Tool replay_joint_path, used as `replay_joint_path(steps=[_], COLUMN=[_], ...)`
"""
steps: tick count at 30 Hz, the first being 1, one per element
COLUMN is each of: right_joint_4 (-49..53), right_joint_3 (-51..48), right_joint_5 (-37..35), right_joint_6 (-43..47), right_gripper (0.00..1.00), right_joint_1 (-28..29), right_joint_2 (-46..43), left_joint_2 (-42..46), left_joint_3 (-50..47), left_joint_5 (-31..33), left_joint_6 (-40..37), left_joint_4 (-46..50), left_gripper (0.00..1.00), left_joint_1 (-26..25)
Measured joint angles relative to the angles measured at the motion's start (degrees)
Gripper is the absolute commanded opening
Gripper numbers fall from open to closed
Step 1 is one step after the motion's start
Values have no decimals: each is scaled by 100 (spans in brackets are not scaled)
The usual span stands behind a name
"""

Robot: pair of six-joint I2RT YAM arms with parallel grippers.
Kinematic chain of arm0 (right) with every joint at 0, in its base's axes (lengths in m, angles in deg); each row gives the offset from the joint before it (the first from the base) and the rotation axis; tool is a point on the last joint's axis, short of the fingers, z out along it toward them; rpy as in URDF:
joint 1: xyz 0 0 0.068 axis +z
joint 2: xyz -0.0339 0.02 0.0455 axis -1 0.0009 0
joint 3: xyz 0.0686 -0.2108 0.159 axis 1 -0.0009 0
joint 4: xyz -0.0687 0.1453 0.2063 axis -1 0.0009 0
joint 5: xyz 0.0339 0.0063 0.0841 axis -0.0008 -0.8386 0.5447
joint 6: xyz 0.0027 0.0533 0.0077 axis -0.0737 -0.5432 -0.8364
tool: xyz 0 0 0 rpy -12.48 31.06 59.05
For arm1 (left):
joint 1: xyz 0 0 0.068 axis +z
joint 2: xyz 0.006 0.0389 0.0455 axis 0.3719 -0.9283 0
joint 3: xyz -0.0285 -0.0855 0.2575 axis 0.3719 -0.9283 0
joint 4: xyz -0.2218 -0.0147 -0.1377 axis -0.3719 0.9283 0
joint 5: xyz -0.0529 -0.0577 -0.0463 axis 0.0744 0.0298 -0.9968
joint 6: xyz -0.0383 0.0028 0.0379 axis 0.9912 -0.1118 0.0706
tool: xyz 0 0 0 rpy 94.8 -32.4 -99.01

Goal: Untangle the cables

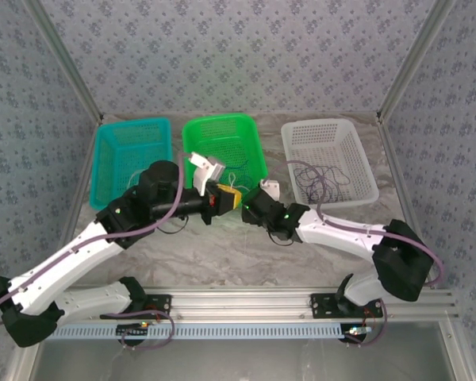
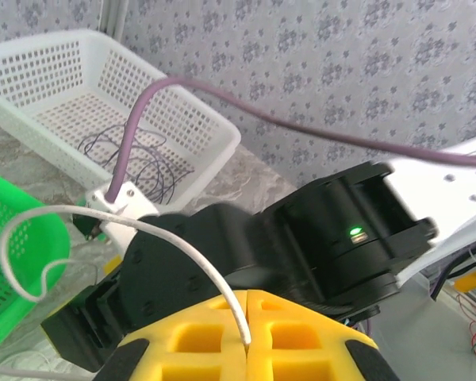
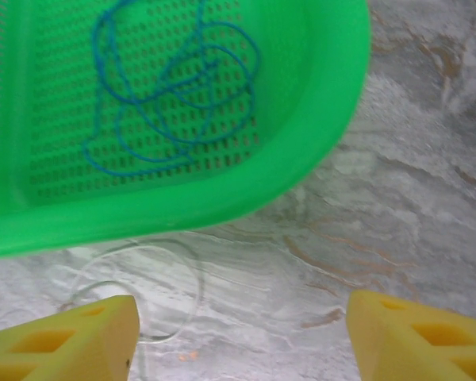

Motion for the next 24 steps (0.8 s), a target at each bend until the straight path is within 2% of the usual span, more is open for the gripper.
replay_joint_path(steps=[12, 19, 24], right_joint_4=[796, 855, 905], right_joint_3=[44, -83, -345], right_joint_5=[-175, -192, -192], right_joint_6=[-254, -326, -393], right_gripper=[64, 62, 62], right_joint_1=[-48, -50, -57], right_joint_2=[249, 238, 238], left_joint_2=[723, 787, 774], left_joint_3=[1034, 1303, 1593], left_joint_5=[522, 870, 1351], left_joint_6=[-363, -605, -896], left_joint_4=[293, 647, 1032], left_gripper=[9, 11, 12], left_joint_1=[160, 164, 199])
